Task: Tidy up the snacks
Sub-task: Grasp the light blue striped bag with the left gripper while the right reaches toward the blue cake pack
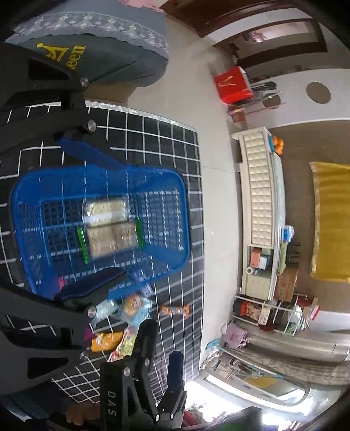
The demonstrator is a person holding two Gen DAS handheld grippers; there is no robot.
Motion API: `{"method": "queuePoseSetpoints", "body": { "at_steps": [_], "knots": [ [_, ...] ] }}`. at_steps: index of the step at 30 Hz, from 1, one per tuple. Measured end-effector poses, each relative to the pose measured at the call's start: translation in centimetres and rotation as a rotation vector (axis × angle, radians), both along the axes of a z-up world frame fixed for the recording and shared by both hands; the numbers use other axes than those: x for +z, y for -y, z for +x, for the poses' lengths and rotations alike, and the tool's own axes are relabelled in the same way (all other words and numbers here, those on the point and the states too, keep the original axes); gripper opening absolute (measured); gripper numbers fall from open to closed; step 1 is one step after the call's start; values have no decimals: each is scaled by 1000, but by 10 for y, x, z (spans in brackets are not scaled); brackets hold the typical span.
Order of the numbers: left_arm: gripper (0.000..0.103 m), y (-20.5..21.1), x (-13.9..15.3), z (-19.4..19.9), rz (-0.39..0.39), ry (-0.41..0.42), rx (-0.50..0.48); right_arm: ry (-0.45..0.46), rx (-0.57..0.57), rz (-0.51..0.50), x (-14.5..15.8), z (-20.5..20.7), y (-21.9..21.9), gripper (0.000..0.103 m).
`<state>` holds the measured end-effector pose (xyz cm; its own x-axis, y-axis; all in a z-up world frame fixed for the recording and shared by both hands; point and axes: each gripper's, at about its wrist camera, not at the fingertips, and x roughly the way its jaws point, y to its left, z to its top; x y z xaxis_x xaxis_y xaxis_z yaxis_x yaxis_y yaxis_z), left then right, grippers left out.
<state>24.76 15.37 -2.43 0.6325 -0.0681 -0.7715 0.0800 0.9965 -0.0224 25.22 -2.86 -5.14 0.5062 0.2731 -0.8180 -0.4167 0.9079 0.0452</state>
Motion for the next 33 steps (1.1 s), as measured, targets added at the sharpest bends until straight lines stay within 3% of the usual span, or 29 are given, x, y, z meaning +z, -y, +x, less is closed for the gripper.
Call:
{"method": "queuePoseSetpoints", "body": {
  "at_steps": [3, 5, 12, 22, 33],
  "knots": [
    [72, 20, 13, -8, 7, 21, -15, 15, -19, 15, 11, -13, 27, 89],
    [85, 34, 18, -12, 8, 30, -23, 21, -35, 23, 16, -19, 44, 89],
    [85, 86, 16, -16, 11, 17, -76, 6, -90, 49, 10, -32, 98, 89],
    [85, 162, -26, -10, 10, -67, -100, -47, -138, 59, -23, -40, 164, 89],
    [85, 202, -82, -17, 18, -101, -33, -51, -137, 40, -74, -41, 205, 89]
  ]
}}
